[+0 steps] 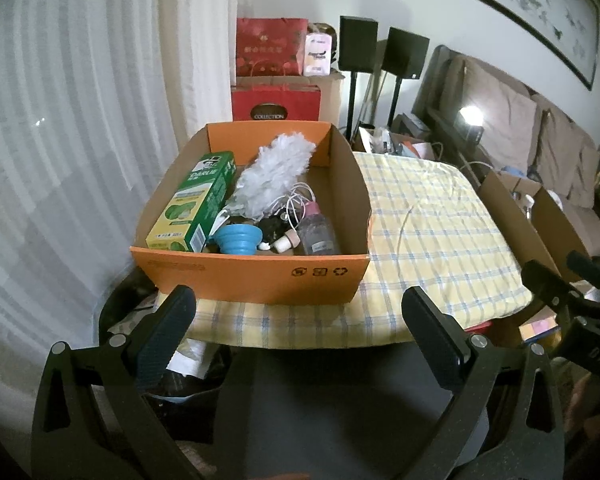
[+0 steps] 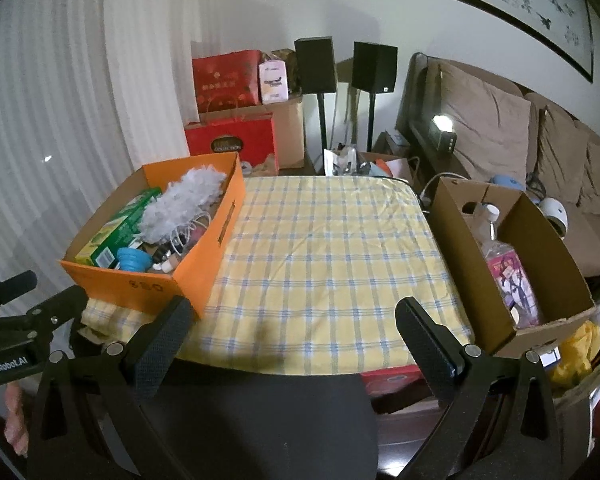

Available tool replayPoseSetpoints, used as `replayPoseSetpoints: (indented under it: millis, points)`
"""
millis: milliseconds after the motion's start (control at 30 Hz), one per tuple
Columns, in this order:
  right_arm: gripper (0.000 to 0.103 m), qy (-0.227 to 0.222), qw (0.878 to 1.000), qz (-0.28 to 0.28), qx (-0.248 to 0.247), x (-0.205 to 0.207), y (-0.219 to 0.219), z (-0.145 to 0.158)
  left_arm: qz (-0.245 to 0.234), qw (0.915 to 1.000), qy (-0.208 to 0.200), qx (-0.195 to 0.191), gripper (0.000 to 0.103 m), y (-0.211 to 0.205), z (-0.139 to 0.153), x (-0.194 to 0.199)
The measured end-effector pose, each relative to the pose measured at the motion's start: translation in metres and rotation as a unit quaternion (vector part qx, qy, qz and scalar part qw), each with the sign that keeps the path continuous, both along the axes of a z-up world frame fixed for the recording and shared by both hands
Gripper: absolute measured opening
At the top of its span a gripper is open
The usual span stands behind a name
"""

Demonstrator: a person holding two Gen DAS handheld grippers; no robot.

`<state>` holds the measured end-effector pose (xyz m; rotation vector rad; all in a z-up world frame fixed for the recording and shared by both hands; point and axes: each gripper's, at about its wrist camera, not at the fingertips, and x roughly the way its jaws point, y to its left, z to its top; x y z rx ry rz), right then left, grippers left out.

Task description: Organize objects

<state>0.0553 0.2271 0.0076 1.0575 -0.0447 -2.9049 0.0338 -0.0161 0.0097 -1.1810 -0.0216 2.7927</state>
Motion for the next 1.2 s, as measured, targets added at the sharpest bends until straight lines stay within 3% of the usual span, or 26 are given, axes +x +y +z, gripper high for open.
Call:
replayPoseSetpoints:
  millis: [1200]
  points:
    - [0.103,-0.002,1.0,0.006,0.0,0.0029,-0.0056,0.0013,0.014,0.9999,-0.001,-0.002,0.103,-0.0053,-0.0007,0.0034]
